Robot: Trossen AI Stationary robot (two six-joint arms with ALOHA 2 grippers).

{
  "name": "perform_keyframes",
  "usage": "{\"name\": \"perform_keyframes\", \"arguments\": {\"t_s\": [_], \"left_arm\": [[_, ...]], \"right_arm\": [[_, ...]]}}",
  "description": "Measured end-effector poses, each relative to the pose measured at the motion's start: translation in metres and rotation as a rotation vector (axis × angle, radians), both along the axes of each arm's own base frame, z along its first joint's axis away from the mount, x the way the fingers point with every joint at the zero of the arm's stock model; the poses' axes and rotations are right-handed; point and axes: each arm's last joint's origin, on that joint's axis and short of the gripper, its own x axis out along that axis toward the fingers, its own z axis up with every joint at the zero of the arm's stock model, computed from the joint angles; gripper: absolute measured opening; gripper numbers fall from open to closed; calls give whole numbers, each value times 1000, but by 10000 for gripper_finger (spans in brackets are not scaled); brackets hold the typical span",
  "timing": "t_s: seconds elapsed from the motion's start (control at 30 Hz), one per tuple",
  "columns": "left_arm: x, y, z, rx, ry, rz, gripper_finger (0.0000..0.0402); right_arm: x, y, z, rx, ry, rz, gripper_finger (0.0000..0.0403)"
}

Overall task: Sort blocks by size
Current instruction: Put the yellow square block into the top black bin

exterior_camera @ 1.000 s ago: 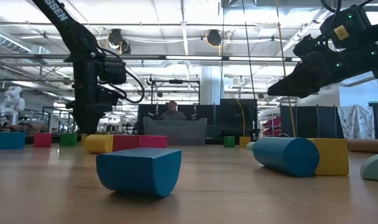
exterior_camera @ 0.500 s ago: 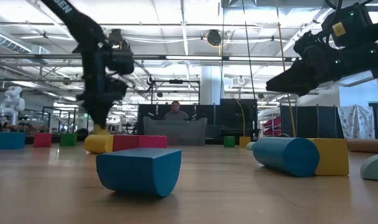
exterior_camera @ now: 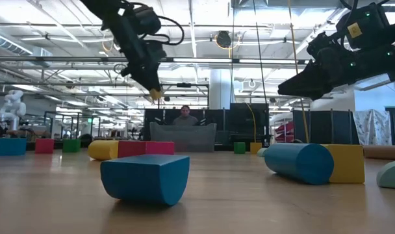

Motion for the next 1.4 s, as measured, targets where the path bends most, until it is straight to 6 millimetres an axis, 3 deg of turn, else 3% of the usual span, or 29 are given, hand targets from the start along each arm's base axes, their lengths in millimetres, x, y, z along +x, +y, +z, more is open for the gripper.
{"name": "perform_keyframes", "arguments": {"t_s": [0.13, 0.33, 0.47, 0.77, 1.03, 1.4], "left_arm": [[11, 12, -12, -7, 14, 11, 135], [34, 29, -55, -72, 109, 13, 136], [44, 37, -72, -86, 148, 2, 141], [65, 52, -72, -26, 133, -43, 146], [85, 67, -96, -61, 230, -60, 147], [86, 63, -98, -76, 390, -135, 148]], "right_arm": [[0, 0, 2, -10, -15, -6, 176], [1, -1, 7, -45, -61, -3, 176], [1, 0, 6, -61, -51, 5, 176], [1, 0, 5, -55, -32, 5, 176], [1, 0, 4, -54, -30, 5, 176], [0, 0, 3, -50, -15, 3, 176]]}}
